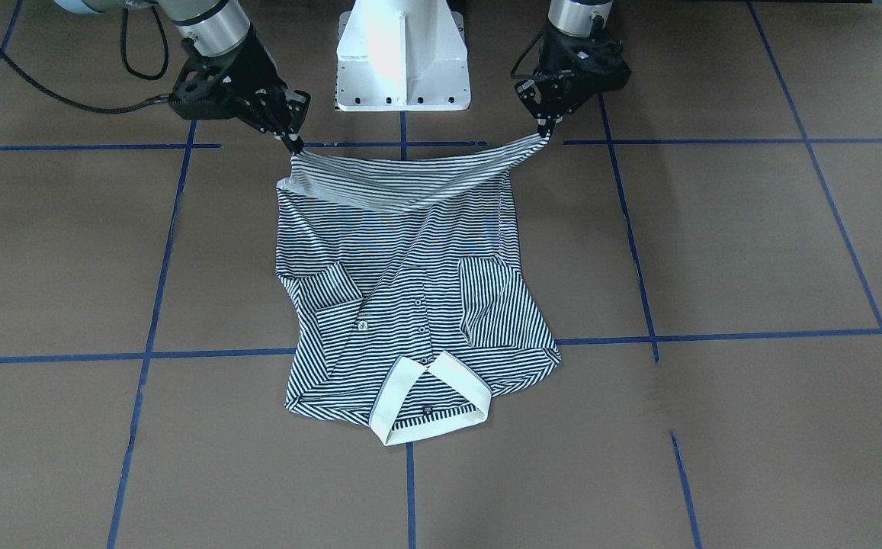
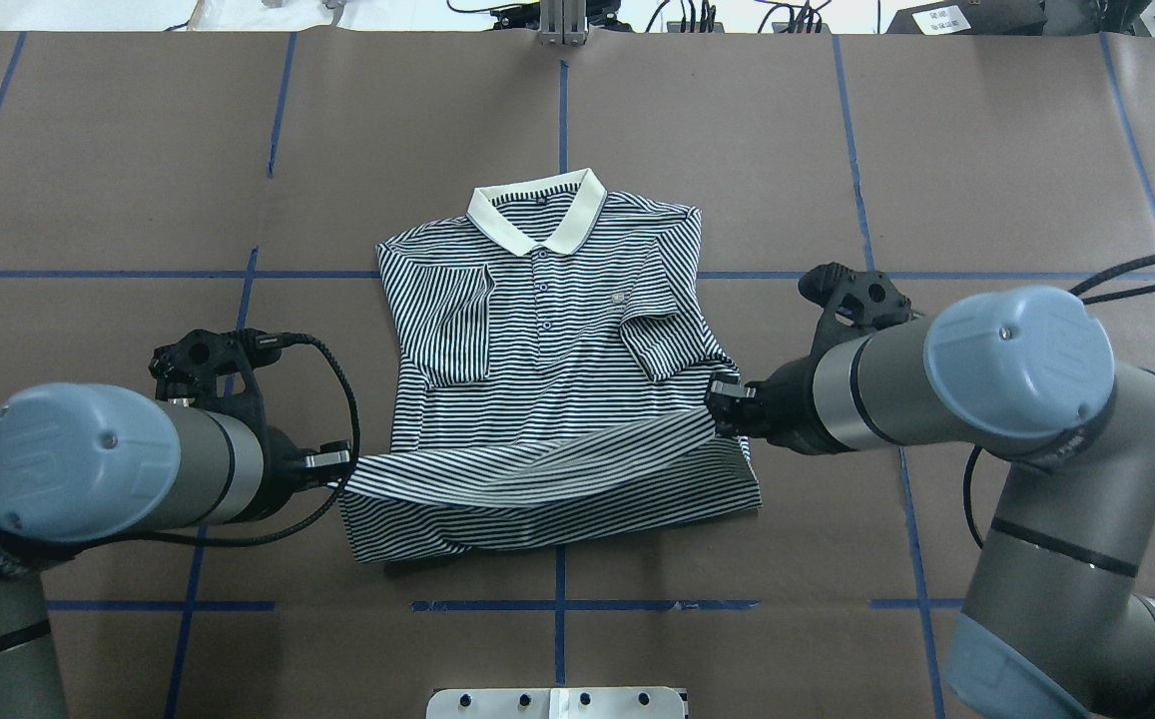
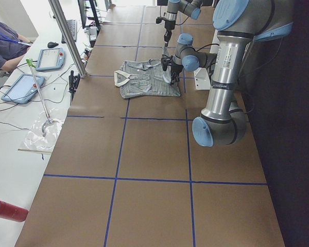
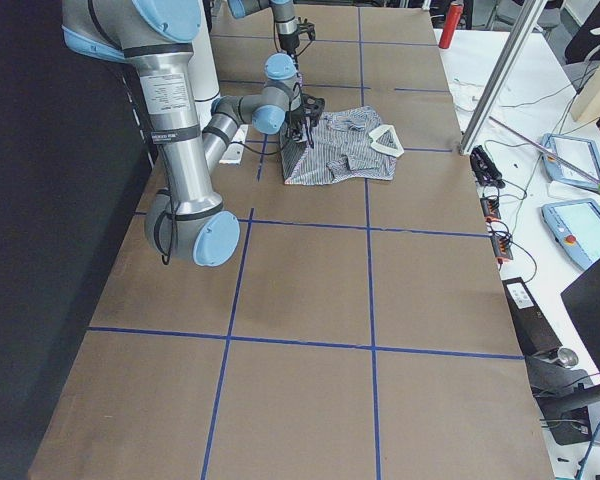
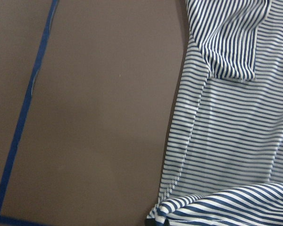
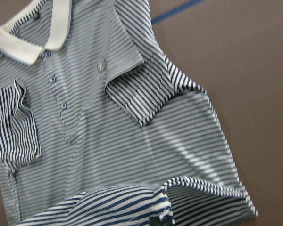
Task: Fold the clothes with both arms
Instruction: 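Lift the hem with both grippers and fold it toward the collar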
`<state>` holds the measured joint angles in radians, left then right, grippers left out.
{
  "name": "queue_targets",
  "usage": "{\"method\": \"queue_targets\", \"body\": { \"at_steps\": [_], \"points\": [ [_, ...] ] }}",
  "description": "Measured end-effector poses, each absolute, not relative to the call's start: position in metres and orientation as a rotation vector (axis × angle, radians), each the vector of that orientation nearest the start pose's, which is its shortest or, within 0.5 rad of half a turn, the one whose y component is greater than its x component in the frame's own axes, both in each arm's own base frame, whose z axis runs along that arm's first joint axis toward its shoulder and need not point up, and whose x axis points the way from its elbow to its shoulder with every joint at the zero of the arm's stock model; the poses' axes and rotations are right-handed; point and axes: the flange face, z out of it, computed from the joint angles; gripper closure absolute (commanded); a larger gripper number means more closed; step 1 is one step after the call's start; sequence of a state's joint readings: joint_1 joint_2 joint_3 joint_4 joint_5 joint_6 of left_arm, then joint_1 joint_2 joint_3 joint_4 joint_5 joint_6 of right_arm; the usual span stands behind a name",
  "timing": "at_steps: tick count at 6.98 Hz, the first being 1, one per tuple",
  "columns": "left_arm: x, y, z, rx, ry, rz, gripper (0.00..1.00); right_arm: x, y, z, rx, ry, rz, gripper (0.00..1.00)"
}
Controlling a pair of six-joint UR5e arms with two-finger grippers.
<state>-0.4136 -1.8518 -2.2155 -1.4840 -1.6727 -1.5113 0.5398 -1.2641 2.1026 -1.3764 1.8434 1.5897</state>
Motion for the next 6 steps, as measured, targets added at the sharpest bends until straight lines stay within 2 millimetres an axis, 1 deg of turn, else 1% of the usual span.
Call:
{"method": "queue_targets", "body": {
  "at_steps": [1,2,3,4,5,6],
  "points": [
    [0.405,-0.334,0.253,0.124,0.843,-0.314,1.00,-0.390,-0.397,0.247,0.075,-1.031,0.381,1.00],
    [0.403,-0.363,0.253,0.138,0.850,-0.333,1.00,-0.391,-0.432,0.255,0.103,-0.997,0.402,1.00],
    [0.397,-0.395,0.250,0.143,0.854,-0.331,1.00,-0.400,-0.467,0.259,0.113,-0.968,0.429,1.00],
    [0.394,-0.428,0.253,0.152,0.850,-0.330,1.00,-0.412,-0.503,0.263,0.112,-0.952,0.454,1.00],
    [0.399,-0.460,0.264,0.168,0.849,-0.339,1.00,-0.422,-0.537,0.274,0.110,-0.953,0.472,1.00],
    [0.406,-0.490,0.286,0.187,0.854,-0.355,1.00,-0.431,-0.569,0.292,0.108,-0.952,0.490,1.00]
  ]
}}
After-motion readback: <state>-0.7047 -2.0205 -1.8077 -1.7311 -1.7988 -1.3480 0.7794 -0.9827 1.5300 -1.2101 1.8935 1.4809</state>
